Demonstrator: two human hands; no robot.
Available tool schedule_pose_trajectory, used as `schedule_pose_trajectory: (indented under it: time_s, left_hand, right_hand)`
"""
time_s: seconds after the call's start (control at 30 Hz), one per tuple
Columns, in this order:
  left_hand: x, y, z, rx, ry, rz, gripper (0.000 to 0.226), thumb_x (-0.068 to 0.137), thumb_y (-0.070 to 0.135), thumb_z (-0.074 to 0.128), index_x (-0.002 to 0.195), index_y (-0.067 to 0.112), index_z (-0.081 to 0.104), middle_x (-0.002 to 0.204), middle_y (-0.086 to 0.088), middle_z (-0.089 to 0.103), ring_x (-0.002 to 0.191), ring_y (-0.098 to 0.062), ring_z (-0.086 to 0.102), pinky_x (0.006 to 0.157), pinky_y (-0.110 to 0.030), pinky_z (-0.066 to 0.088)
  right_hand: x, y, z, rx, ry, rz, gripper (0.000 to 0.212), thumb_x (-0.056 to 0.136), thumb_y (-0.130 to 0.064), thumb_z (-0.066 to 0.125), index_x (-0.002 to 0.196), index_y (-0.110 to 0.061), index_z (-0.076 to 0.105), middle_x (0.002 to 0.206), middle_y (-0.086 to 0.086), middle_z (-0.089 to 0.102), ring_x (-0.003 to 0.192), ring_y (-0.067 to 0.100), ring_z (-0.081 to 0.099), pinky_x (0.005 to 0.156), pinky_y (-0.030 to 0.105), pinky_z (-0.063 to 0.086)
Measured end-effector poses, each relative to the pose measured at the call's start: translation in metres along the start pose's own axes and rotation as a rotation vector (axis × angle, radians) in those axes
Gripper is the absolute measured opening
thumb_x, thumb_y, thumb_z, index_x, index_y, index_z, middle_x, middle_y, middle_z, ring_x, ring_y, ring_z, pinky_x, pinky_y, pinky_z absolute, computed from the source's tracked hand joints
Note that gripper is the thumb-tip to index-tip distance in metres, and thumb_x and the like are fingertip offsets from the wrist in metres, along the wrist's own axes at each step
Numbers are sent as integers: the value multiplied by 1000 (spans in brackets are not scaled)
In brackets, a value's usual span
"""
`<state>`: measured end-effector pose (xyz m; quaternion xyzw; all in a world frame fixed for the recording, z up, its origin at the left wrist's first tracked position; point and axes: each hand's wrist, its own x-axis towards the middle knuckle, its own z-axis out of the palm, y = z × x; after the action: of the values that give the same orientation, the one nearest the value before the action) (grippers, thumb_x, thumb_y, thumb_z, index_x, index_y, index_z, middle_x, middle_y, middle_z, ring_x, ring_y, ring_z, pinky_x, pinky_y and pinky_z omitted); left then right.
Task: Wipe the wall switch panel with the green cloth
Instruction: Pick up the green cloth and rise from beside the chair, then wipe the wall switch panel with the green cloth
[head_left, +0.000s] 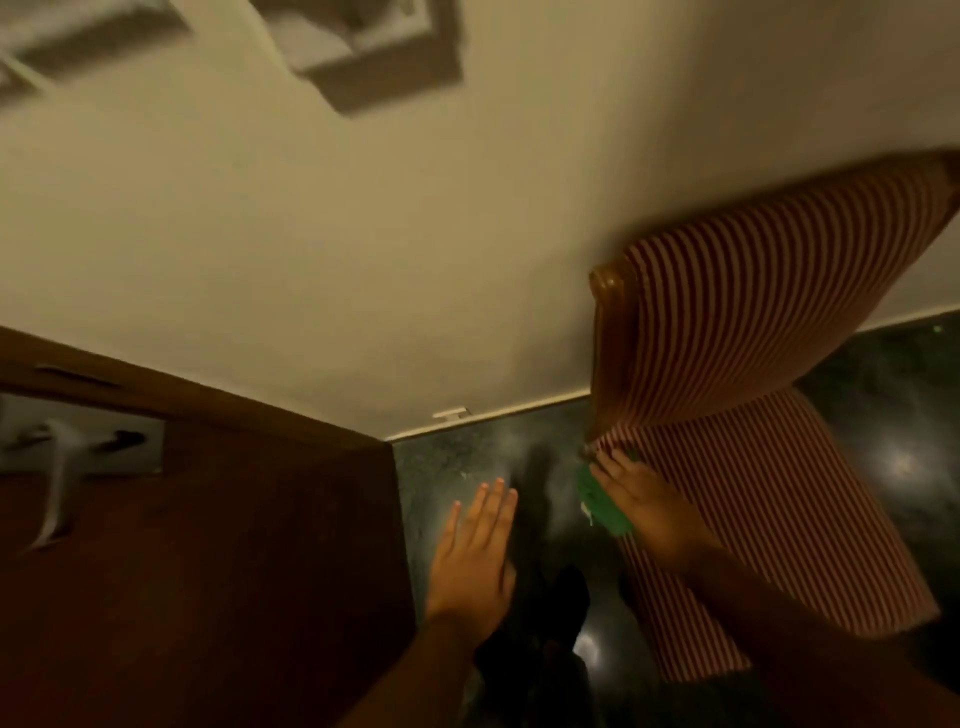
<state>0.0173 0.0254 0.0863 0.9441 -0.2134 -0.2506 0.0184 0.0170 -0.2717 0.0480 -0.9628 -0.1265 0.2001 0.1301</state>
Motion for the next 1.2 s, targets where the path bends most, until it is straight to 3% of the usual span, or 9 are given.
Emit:
schedule_pose_trajectory:
  time_s: [0.07, 0.13, 0.2, 0.3, 0.47, 0.67, 0.8, 0.97, 1.2]
  left_hand:
    - [-11, -2, -34, 69, 107, 18, 94, 92, 38, 75, 177, 18, 40, 187, -2, 24, 172, -24, 26, 134, -44, 13]
    - [-13, -6, -62, 154, 124, -3, 93, 80, 42, 88, 165, 16, 60, 176, -6, 49, 161, -24, 49, 126, -44, 27]
    - [-19, -16, -91, 162, 201, -45, 93, 81, 43, 90, 164, 15, 61, 174, -7, 51, 160, -23, 52, 129, -42, 22]
    - [-26, -24, -129, 193, 324, -90, 83, 89, 45, 83, 163, 13, 62, 173, -7, 53, 158, -25, 54, 130, -40, 10]
    - [-39, -37, -187, 147, 577, -136, 72, 103, 44, 47, 167, 13, 56, 177, -7, 46, 162, -26, 47, 130, -42, 18]
    - [-49, -70, -278, 30, 974, -210, 75, 110, 44, 40, 179, 13, 34, 184, -11, 31, 170, -31, 32, 137, -41, 4]
    - [-54, -99, -363, -98, 1166, -209, 77, 116, 48, 27, 182, 25, -5, 191, -3, -6, 176, -19, -4, 140, -41, -14]
    - [-50, -136, -479, -44, 1419, -122, 72, 117, 40, 33, 183, 18, 15, 191, -6, 2, 177, -18, -11, 140, -43, -13]
    - [-28, -188, -570, 150, 1609, -55, 75, 119, 40, 39, 183, 28, 3, 187, 2, -18, 175, -20, -17, 140, -50, -13]
  right_hand:
    - [-9, -35, -36, -138, 117, -84, 66, 77, -3, 47, 138, -11, 69, 147, 9, 66, 135, 27, 65, 123, 31, 23]
    - [-10, -58, -64, -167, 156, -91, 59, 70, -7, 57, 124, -13, 79, 135, 6, 75, 122, 24, 73, 120, 30, 25]
    - [-3, -74, -90, -70, 141, -60, 81, 62, 0, 76, 142, -10, 67, 153, 8, 61, 142, 27, 59, 124, 32, 31]
    - [14, -95, -125, 24, 149, -57, 85, 90, -1, 55, 168, -16, 24, 177, 2, 11, 166, 27, 8, 134, 34, 5]
    - [32, -133, -189, 54, 332, -183, 73, 85, -26, 41, 153, -3, 53, 162, 16, 48, 152, 40, 42, 115, 58, 48]
    - [40, -186, -267, 140, 676, -262, 74, 92, -17, 47, 165, -20, 34, 174, 0, 30, 165, 28, 20, 126, 57, 37]
    - [56, -227, -325, 115, 920, -382, 80, 101, -28, 58, 170, -26, 17, 179, -1, 15, 167, 22, 12, 135, 34, 15]
    - [98, -270, -374, 68, 1160, -430, 72, 106, -28, 54, 169, -20, 20, 179, 7, 15, 166, 31, 13, 136, 34, 12]
    - [163, -277, -366, -2, 1267, -292, 78, 102, -32, 57, 168, -18, 19, 180, -2, 1, 168, 25, 1, 137, 38, 5]
